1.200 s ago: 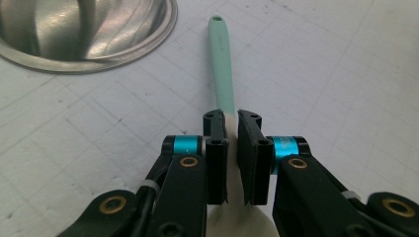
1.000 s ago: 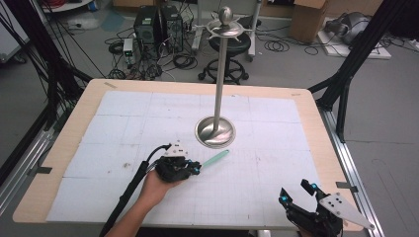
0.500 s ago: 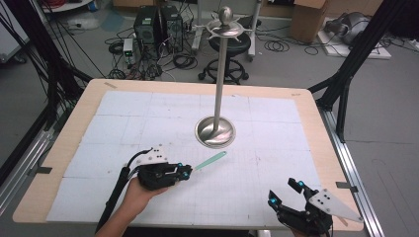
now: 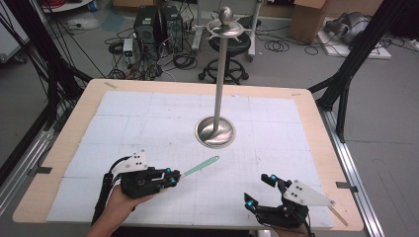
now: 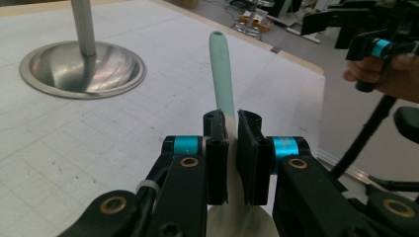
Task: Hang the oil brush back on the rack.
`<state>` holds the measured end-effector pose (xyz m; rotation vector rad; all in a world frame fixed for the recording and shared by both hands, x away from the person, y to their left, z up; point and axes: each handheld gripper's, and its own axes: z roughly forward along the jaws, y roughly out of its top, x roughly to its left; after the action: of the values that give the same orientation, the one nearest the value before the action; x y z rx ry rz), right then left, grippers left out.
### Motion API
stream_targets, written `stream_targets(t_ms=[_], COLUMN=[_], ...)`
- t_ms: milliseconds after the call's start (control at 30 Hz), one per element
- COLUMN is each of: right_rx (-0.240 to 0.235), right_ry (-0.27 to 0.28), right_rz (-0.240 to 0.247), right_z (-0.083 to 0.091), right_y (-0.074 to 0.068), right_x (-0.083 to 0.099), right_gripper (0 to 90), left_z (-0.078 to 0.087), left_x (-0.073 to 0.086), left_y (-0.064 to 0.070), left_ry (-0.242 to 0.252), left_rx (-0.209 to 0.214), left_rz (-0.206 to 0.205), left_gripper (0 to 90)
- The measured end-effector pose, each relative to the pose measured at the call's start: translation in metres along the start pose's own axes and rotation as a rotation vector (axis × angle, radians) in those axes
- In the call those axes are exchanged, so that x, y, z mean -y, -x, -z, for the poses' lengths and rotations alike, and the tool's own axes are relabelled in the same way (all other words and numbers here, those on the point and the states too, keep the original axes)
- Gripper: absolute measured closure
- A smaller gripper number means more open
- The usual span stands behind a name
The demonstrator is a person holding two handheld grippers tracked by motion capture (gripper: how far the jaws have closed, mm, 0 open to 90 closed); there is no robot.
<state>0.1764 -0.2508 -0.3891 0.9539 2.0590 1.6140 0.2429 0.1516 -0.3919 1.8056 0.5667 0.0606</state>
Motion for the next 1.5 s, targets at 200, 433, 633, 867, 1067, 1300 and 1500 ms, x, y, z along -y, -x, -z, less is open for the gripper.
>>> stream_targets(t_ms=[200,433,633,867,1067,1300,1500], right_rx=[-0.138,-0.243,-0.343,-0.449,-0.565,-0.638,-0.685], right_ry=[0.022,0.036,0.037,0.012,-0.028,-0.059,-0.058], right_rz=[-0.007,-0.005,0.032,0.074,0.112,0.159,0.184], right_z=[-0.018,-0.039,-0.052,-0.059,-0.065,-0.070,-0.069], right_y=[-0.003,-0.008,-0.010,-0.008,-0.016,-0.023,-0.026], right_x=[-0.008,-0.017,-0.026,-0.035,-0.040,-0.044,-0.048], right_gripper=[17.6,19.3,26.0,36.7,45.9,56.5,66.9], left_z=[0.016,0.027,0.033,0.038,0.037,0.038,0.037], left_x=[-0.003,-0.005,-0.008,-0.010,-0.009,-0.009,-0.008], left_y=[0.003,0.010,0.017,0.023,0.025,0.026,0.026], left_ry=[0.042,0.074,0.049,0.040,0.019,0.024,0.032], left_rx=[0.039,0.080,0.133,0.201,0.252,0.300,0.342], left_rz=[-0.004,-0.033,-0.086,-0.109,-0.117,-0.119,-0.117], left_gripper=[82.2,82.2,82.2,82.2,82.2,82.2,82.2])
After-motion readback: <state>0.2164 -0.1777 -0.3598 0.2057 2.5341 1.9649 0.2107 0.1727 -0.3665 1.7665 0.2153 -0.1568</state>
